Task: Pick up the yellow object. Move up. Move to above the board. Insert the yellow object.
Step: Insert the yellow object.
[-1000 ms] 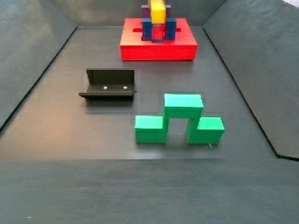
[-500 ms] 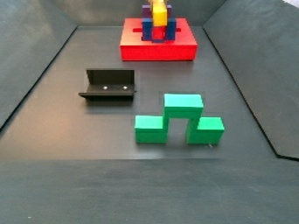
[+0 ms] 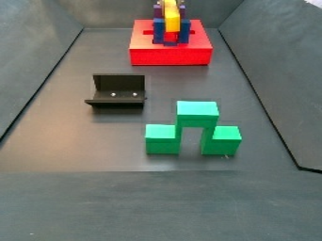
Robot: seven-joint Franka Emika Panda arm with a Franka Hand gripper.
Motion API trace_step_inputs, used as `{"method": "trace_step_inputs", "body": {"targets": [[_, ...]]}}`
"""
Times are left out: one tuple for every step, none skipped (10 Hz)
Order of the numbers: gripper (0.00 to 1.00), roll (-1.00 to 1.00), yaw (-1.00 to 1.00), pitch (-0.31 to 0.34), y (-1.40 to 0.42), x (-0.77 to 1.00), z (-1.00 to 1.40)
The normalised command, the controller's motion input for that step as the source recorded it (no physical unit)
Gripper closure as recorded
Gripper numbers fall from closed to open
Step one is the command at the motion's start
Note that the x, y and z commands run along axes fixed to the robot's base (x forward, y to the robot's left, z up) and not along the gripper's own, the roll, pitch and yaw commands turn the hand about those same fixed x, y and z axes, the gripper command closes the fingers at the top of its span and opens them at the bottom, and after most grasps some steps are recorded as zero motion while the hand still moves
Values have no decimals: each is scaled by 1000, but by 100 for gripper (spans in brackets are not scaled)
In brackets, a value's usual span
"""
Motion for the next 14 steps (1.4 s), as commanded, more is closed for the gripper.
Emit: {"method": "trace_step_inputs", "body": {"targets": [[100,0,0,64,0,143,-274],[100,0,0,69,0,197,-277],[100,0,0,76,0,203,-266],[100,0,0,80,0,200,-260],[100,0,0,80,0,166,-240],[100,0,-74,80,40,63,-220],[100,0,-89,70,20,9,-243],[100,-9,-89,20,0,0,-260],[100,-1,-74,0,0,0,-337],[100,-9,-29,0,0,0,-429],[100,-23,0,0,-3,0,-429],[100,-4,0,0,0,0,-463],[100,0,0,0,0,0,-497],[100,0,0,19,0,0,-177]]}}
